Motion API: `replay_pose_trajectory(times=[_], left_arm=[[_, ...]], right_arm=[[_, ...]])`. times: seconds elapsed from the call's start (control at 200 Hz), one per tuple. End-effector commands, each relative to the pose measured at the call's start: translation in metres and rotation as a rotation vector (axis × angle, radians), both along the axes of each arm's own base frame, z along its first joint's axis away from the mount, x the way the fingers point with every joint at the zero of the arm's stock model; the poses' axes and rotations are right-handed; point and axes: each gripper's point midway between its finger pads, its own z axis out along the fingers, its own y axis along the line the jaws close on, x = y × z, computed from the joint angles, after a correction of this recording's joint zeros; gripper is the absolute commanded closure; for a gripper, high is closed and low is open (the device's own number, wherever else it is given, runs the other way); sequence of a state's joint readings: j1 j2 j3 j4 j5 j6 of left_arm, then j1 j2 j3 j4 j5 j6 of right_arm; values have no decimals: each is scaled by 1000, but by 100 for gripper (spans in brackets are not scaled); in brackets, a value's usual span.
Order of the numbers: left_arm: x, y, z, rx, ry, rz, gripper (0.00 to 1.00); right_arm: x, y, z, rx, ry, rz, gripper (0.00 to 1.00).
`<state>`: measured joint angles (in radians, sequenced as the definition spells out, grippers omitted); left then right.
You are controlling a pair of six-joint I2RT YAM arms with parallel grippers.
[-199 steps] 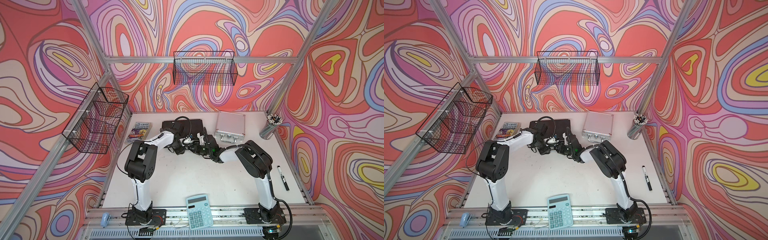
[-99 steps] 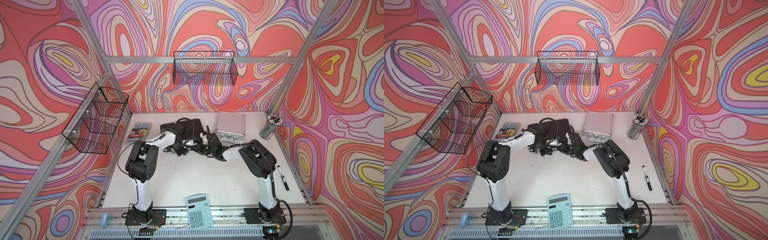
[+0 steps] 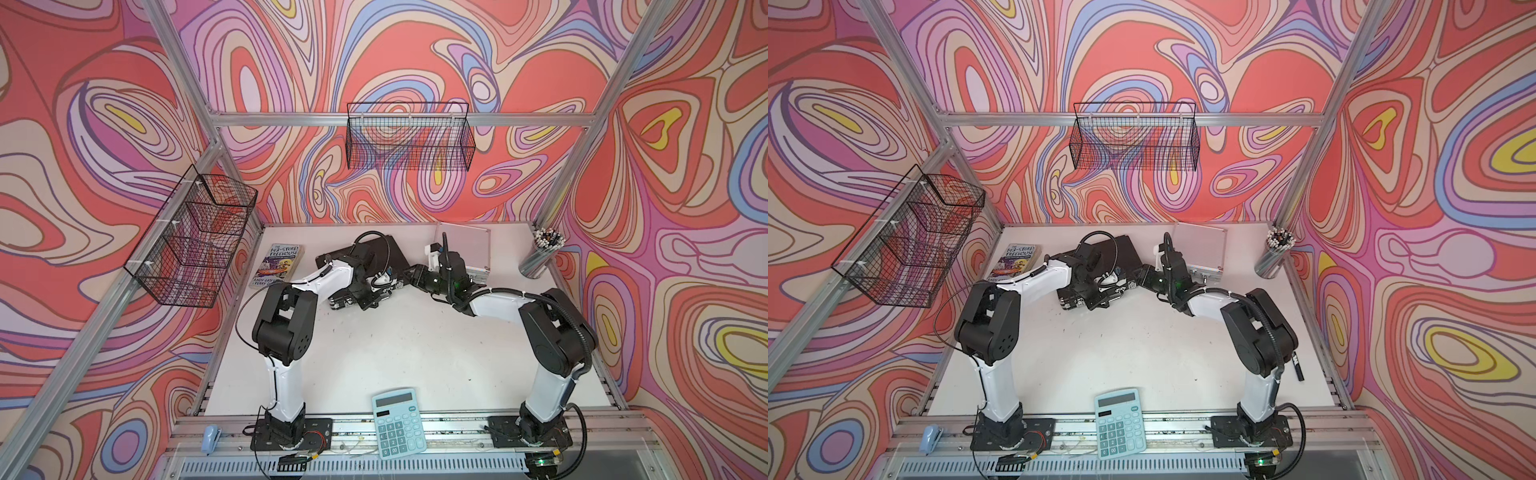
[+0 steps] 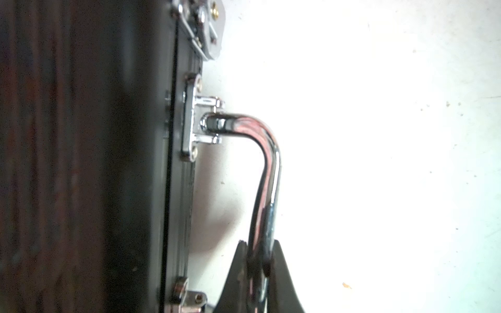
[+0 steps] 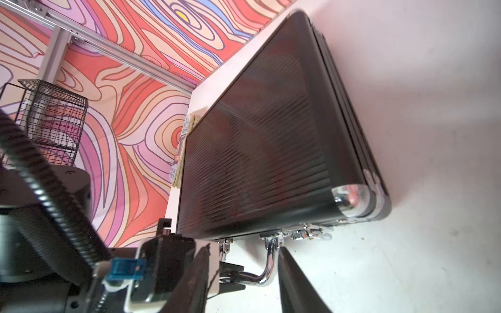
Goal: Open the poker set cases
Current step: Pick up the poker set case from the center of the board, then open the fastener on the poker set case.
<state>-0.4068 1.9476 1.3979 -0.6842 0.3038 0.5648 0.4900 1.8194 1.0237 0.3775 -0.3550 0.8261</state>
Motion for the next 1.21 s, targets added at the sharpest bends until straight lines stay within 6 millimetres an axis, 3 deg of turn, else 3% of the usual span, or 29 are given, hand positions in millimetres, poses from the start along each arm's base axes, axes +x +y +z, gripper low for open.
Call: replay_pose_trajectory(times=[0.0, 0.145, 0.17, 0.33, 0.546, 0.601, 0.811, 0.991, 1.011, 1.202], left_arm=[[-6, -16, 44, -89, -31, 35, 100], [-7, -22, 74, -155, -80, 69, 100], [-8, -22, 79, -168, -88, 75, 100], [-11, -23, 96, -212, -140, 92, 100], [-15, -32, 93, -233, -124, 78, 100], [-16, -35, 92, -236, -117, 71, 100], [-17, -38, 90, -240, -105, 67, 100], [-17, -40, 92, -254, -102, 63, 100], [-17, -40, 92, -253, -101, 63, 100], [-20, -44, 95, -261, -101, 49, 100]], right_arm=[[-2, -15, -3, -72, 13, -30, 57], [2, -35, -12, -142, 68, -85, 52], [2, -39, 0, -134, 53, -98, 51], [0, -48, 8, -94, 75, -119, 47], [-2, -42, 21, 22, 136, -140, 42], [-5, -40, 15, 50, 171, -143, 36], [-14, -30, -12, 139, 272, -125, 33], [-10, -18, 2, 164, 234, -112, 28], [-9, -15, -10, 152, 253, -110, 27], [-10, 1, -19, 164, 267, -90, 26]])
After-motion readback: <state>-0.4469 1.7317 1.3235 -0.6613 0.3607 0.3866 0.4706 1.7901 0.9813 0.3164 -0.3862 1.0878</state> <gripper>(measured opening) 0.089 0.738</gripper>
